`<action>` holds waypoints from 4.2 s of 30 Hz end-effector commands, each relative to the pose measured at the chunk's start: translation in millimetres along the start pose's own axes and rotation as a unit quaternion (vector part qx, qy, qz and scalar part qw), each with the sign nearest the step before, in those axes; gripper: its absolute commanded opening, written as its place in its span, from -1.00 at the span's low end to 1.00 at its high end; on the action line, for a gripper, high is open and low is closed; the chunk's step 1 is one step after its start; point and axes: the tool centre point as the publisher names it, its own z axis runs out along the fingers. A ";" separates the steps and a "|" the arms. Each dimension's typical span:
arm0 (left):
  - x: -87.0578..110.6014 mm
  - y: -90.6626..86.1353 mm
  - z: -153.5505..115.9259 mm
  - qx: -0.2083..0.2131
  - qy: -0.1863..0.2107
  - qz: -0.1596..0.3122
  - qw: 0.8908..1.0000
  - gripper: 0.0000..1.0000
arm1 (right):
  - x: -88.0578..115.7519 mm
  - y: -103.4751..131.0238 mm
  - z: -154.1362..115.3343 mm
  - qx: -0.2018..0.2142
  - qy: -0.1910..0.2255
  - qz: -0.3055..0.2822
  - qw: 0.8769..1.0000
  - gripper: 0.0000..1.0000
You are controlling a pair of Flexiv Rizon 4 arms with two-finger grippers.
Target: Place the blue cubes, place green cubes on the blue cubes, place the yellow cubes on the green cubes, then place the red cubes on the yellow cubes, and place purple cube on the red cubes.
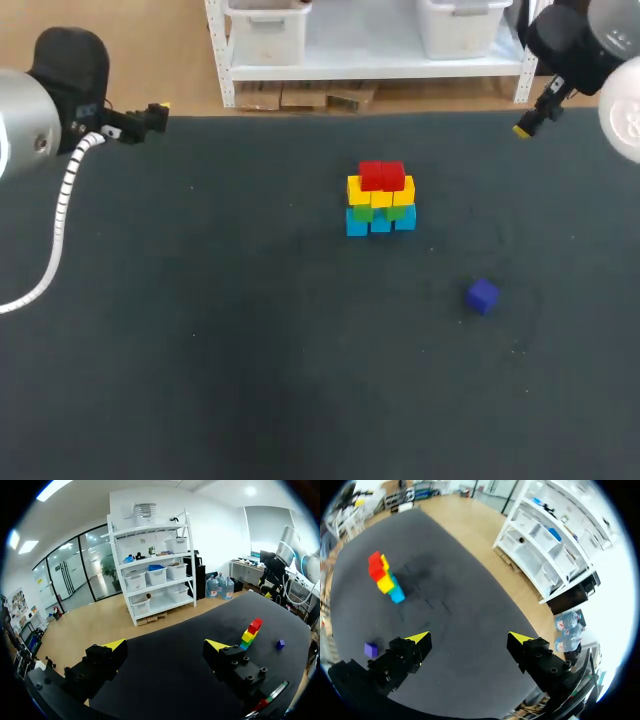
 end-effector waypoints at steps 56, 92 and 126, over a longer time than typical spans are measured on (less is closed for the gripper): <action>-0.7 2.0 -0.8 0.004 0.002 0.001 1.000 1.00 | 76.3 232.5 47.8 -0.215 0.172 -0.071 0.959 1.00; -0.7 2.0 -0.8 0.004 0.002 0.001 1.000 1.00 | 37.3 165.0 -10.6 -0.093 0.193 -0.204 0.955 -1.00; -0.7 2.0 -0.8 0.004 0.002 0.001 1.000 1.00 | -140.5 159.0 -17.5 -0.138 0.088 -0.381 0.910 -1.00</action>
